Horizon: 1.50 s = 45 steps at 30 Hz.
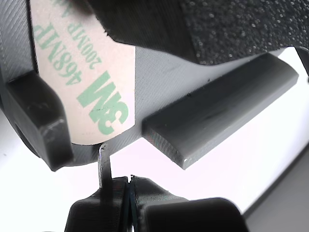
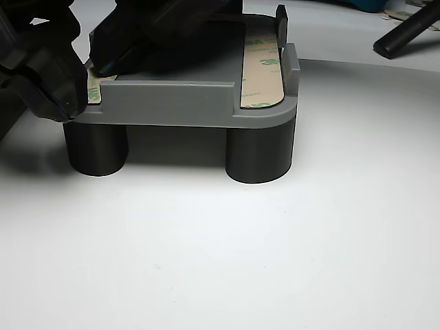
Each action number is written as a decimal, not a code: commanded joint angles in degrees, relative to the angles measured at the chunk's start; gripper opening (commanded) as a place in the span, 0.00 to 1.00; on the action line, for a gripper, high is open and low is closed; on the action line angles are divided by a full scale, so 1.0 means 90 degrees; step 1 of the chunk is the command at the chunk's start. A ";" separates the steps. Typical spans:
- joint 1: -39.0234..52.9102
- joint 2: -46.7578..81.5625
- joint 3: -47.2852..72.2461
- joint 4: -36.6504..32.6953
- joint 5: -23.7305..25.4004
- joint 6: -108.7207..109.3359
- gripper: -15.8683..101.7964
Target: Peel off protective film from adhesive tape.
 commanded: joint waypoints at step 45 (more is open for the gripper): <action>-0.0020 0.0059 -0.0225 0.0020 0.0059 0.0010 0.05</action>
